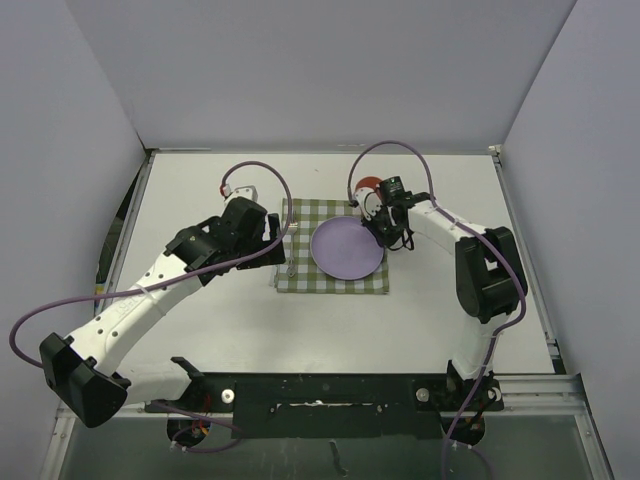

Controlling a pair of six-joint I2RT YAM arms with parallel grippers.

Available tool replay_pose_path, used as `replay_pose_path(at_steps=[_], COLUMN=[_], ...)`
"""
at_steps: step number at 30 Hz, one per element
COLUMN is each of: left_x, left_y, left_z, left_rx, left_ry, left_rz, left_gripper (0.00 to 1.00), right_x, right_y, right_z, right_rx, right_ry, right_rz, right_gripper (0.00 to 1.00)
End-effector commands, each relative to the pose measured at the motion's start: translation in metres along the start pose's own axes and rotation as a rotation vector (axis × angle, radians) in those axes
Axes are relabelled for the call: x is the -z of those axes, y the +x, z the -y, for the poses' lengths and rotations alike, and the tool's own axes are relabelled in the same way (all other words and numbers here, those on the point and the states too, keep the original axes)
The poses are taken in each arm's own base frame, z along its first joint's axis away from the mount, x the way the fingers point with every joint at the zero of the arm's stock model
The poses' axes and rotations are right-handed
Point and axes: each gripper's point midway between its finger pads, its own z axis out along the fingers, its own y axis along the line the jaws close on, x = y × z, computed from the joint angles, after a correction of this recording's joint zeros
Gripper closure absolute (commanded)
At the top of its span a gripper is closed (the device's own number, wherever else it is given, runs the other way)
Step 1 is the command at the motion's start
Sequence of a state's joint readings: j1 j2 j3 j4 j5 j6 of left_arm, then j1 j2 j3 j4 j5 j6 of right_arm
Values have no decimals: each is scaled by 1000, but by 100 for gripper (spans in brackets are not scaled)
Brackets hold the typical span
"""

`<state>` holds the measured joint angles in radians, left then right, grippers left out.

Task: Set the dinner table for one person
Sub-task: Adjust the plate on the napkin.

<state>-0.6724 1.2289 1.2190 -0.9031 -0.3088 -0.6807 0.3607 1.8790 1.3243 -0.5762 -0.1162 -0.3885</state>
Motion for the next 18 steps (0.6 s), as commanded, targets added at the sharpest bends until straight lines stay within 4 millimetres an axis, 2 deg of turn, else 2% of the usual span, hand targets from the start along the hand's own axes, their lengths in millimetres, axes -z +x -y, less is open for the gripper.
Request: replay_pose_path(at_steps=[1,11,18], left_x=[-1,1,-2], left_y=[-10,-7,-5], left_z=[12,10,9], left_rx=[38,41,44], left_ry=[49,47,45], left_rz=[39,33,26], left_gripper=[2,2,2], right_x=[6,2,3], right_y=[-21,-50,-60], right_z=[-12,-22,-22], right_rx=[39,101,115], right_ry=[-28,-11,3], right_rz=[48,63,59], right_gripper=[98,99,100])
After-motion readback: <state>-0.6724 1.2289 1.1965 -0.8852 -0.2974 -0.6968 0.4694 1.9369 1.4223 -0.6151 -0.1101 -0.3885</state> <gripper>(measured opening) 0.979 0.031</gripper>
